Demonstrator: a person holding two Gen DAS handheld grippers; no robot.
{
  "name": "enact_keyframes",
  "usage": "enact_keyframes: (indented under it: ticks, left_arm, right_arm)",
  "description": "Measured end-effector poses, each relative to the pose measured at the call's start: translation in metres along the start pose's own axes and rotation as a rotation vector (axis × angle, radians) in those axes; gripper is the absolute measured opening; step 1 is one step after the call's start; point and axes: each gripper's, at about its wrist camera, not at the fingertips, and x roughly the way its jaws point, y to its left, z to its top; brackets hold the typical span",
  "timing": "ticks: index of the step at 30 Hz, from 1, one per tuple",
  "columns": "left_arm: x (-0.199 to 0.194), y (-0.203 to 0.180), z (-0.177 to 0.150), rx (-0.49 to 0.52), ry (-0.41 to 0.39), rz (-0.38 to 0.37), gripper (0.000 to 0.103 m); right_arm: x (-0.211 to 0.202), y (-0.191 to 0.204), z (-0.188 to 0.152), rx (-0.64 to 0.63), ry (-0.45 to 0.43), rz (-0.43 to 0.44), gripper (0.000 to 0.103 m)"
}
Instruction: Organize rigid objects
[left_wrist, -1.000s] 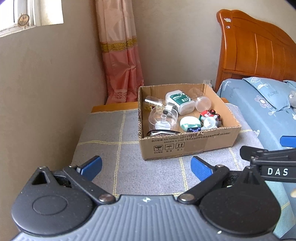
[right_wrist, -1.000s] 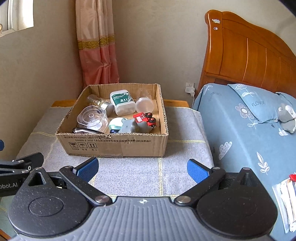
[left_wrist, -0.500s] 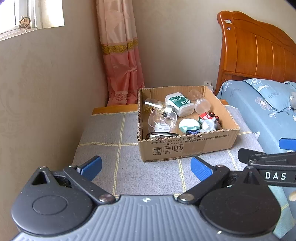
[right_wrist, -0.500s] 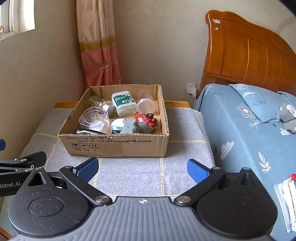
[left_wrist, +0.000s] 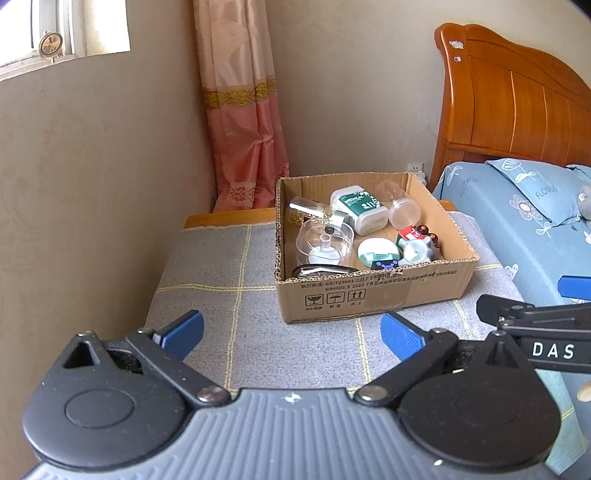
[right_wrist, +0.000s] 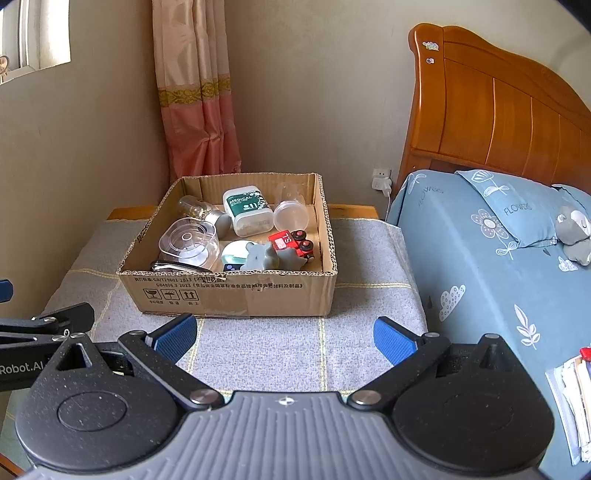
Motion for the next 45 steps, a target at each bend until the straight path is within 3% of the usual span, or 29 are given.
enact_keyframes:
  ticks: [45]
  left_arm:
    - [0.0004,-0.0004,-0.0029,0.011,0.002,0.036,0.102]
  right_arm:
    - [0.0011,0.0004,-0.0036,-0.002,0.003,-0.008,0.103]
